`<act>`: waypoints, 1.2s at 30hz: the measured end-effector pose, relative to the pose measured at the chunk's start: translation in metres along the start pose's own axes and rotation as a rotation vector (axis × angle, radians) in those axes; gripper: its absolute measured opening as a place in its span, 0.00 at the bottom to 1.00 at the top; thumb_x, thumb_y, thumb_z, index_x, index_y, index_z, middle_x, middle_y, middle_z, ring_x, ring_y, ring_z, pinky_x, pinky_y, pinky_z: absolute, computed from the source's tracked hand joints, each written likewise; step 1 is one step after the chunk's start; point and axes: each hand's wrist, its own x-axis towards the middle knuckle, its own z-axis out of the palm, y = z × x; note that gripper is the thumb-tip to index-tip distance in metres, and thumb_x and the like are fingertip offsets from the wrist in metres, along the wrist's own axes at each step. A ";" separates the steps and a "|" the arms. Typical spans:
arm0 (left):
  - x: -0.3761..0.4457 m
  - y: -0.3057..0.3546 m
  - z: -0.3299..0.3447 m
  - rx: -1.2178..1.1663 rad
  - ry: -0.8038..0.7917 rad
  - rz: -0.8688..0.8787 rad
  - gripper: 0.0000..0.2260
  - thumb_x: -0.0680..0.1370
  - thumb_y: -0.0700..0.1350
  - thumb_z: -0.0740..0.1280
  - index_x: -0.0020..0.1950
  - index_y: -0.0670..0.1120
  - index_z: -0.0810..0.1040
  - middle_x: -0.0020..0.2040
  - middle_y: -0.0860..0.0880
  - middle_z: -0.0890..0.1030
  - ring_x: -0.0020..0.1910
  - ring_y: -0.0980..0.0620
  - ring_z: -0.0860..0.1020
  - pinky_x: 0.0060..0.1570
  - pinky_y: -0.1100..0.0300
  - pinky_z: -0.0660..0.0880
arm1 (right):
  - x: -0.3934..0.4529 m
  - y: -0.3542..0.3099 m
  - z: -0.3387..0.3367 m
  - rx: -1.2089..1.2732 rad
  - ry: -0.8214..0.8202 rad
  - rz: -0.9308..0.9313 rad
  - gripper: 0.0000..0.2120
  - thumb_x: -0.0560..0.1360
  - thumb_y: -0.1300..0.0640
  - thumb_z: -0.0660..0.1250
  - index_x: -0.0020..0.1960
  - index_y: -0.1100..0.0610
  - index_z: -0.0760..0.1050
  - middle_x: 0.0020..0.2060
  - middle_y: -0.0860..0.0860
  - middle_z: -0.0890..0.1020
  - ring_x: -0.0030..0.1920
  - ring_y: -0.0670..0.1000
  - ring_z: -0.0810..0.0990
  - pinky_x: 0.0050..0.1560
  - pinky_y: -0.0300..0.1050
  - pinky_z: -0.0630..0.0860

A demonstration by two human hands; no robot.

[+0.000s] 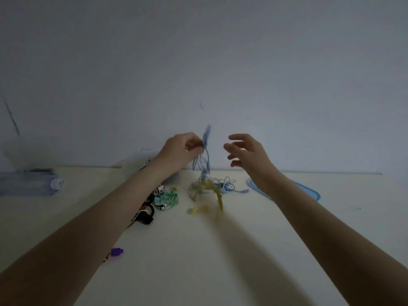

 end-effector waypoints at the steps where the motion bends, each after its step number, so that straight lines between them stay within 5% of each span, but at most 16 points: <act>1: 0.003 0.006 -0.003 -0.101 0.048 -0.021 0.03 0.76 0.39 0.66 0.48 0.45 0.76 0.44 0.50 0.80 0.43 0.54 0.78 0.47 0.65 0.72 | -0.001 -0.002 -0.003 0.079 -0.038 0.071 0.13 0.76 0.59 0.65 0.60 0.60 0.72 0.47 0.54 0.79 0.39 0.49 0.77 0.37 0.38 0.76; 6: 0.010 0.034 -0.010 -0.361 0.119 -0.064 0.03 0.77 0.39 0.65 0.49 0.43 0.75 0.42 0.51 0.81 0.39 0.61 0.77 0.38 0.74 0.73 | -0.006 0.001 -0.004 0.117 -0.257 0.152 0.10 0.78 0.58 0.63 0.57 0.60 0.75 0.50 0.56 0.82 0.42 0.50 0.79 0.39 0.39 0.76; 13: 0.005 0.053 0.007 -0.742 0.023 -0.215 0.04 0.78 0.38 0.62 0.47 0.43 0.76 0.41 0.48 0.81 0.38 0.54 0.79 0.42 0.65 0.78 | -0.003 0.002 -0.011 0.170 -0.294 0.246 0.12 0.80 0.55 0.58 0.55 0.59 0.78 0.52 0.54 0.81 0.39 0.49 0.76 0.37 0.39 0.72; 16: 0.005 0.059 0.019 -0.788 -0.003 -0.221 0.04 0.78 0.37 0.62 0.45 0.42 0.76 0.40 0.47 0.80 0.37 0.54 0.78 0.42 0.66 0.78 | -0.007 0.007 -0.021 0.206 -0.375 0.395 0.18 0.81 0.51 0.53 0.48 0.60 0.78 0.43 0.55 0.83 0.33 0.49 0.76 0.34 0.38 0.70; 21: 0.003 0.056 0.048 -0.749 -0.073 -0.326 0.03 0.77 0.37 0.65 0.43 0.40 0.76 0.39 0.46 0.80 0.32 0.55 0.79 0.37 0.66 0.79 | -0.017 0.015 -0.053 0.064 -0.324 0.508 0.16 0.81 0.52 0.56 0.42 0.60 0.74 0.26 0.51 0.71 0.22 0.45 0.64 0.20 0.34 0.62; 25: -0.010 0.046 0.088 -0.720 -0.175 -0.518 0.06 0.75 0.33 0.66 0.39 0.39 0.72 0.37 0.41 0.77 0.29 0.50 0.79 0.33 0.62 0.80 | -0.020 0.030 -0.080 -0.375 -0.371 0.539 0.13 0.79 0.55 0.61 0.39 0.60 0.76 0.25 0.50 0.72 0.21 0.44 0.64 0.22 0.33 0.59; 28: -0.014 0.029 0.117 -0.560 -0.196 -0.574 0.10 0.73 0.33 0.69 0.38 0.41 0.70 0.42 0.39 0.78 0.42 0.40 0.81 0.47 0.46 0.79 | -0.022 0.042 -0.088 -0.590 -0.419 0.597 0.11 0.78 0.56 0.63 0.40 0.61 0.77 0.27 0.51 0.74 0.21 0.44 0.67 0.21 0.33 0.62; 30: -0.014 0.019 0.125 -0.431 -0.198 -0.575 0.11 0.71 0.35 0.71 0.40 0.44 0.69 0.47 0.38 0.79 0.47 0.39 0.81 0.50 0.43 0.78 | -0.021 0.046 -0.090 -0.589 -0.403 0.593 0.08 0.76 0.59 0.65 0.44 0.63 0.79 0.32 0.55 0.79 0.21 0.44 0.70 0.22 0.33 0.66; 36: -0.005 0.010 0.120 -0.145 -0.287 -0.534 0.05 0.76 0.38 0.65 0.41 0.44 0.70 0.44 0.41 0.80 0.46 0.42 0.82 0.52 0.47 0.79 | -0.004 0.037 -0.106 -0.705 -0.092 0.358 0.07 0.75 0.64 0.64 0.45 0.66 0.79 0.33 0.52 0.83 0.19 0.42 0.72 0.19 0.32 0.65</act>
